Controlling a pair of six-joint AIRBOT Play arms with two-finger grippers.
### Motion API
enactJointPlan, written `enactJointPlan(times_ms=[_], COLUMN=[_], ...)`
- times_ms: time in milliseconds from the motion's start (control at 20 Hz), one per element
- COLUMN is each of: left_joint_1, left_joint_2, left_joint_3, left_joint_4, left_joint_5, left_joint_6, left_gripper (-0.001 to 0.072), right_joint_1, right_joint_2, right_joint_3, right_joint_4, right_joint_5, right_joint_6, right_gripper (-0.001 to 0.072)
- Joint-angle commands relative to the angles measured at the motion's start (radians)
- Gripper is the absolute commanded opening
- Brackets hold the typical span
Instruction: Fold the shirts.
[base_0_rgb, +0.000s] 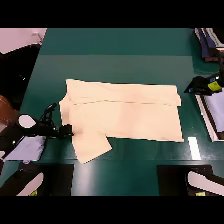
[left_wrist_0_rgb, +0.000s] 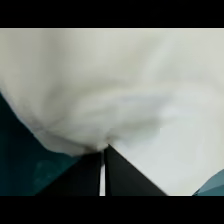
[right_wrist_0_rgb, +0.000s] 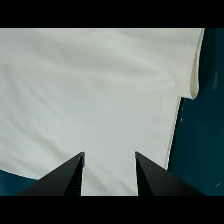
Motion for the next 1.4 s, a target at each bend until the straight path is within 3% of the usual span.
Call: enactJointPlan(times_ms=[0, 150, 250, 500, 750, 800, 900, 950, 1000, 1050, 1200, 1350], left_joint_1=[-0.005, -0.005, -0.005, -0.005, -0.005, -0.005, -0.005, -0.005, -0.005, -0.005, -0.005, -0.005], left_joint_2=[0.002, 0.002, 0.002, 0.001, 0.001, 0.001, 0.001, 0.001, 0.001, 0.003, 0.098, 0.216], left_joint_3=[0.057, 0.114, 0.132, 0.135, 0.135, 0.135, 0.136, 0.136, 0.139, 0.145, 0.155, 0.155], left_joint_4=[-0.012, -0.013, -0.013, -0.013, -0.012, -0.012, -0.011, -0.004, 0.011, 0.031, 0.129, 0.186], left_joint_5=[-0.061, -0.075, -0.067, -0.063, -0.055, -0.054, -0.053, -0.064, -0.082, -0.103, -0.137, -0.292], left_joint_6=[0.024, 0.035, 0.043, 0.043, 0.043, 0.043, 0.043, 0.042, 0.042, 0.041, -0.028, -0.068], left_gripper=[0.0023, 0.0024, 0.0024, 0.0024, 0.0024, 0.0024, 0.0024, 0.0023, 0.0023, 0.0023, 0.0021, 0.0022], right_joint_1=[-0.085, -0.24, -0.349, -0.495, -0.494, -0.494, -0.494, -0.494, -0.494, -0.494, -0.494, -0.483], right_joint_2=[0.07, 0.183, 0.237, 0.301, 0.299, 0.299, 0.3, 0.301, 0.301, 0.301, 0.318, 0.408], right_joint_3=[-0.149, -0.425, -0.605, -0.898, -0.953, -0.953, -0.953, -0.953, -0.949, -0.941, -0.883, -0.797], right_joint_4=[-0.005, -0.005, -0.003, 0.121, 0.185, 0.187, 0.186, 0.186, 0.186, 0.185, 0.178, 0.132], right_joint_5=[0.011, -0.002, -0.015, -0.128, -0.208, -0.208, -0.211, -0.211, -0.212, -0.21, -0.163, -0.062], right_joint_6=[0.0, 0.0, 0.0, -0.009, -0.023, -0.027, -0.042, -0.067, -0.09, -0.1, -0.116, -0.117], right_gripper=[0.0391, 0.0404, 0.0534, 0.0518, 0.0496, 0.0427, 0.041, 0.0209, 0.0089, 0.0045, 0.0016, 0.0016])
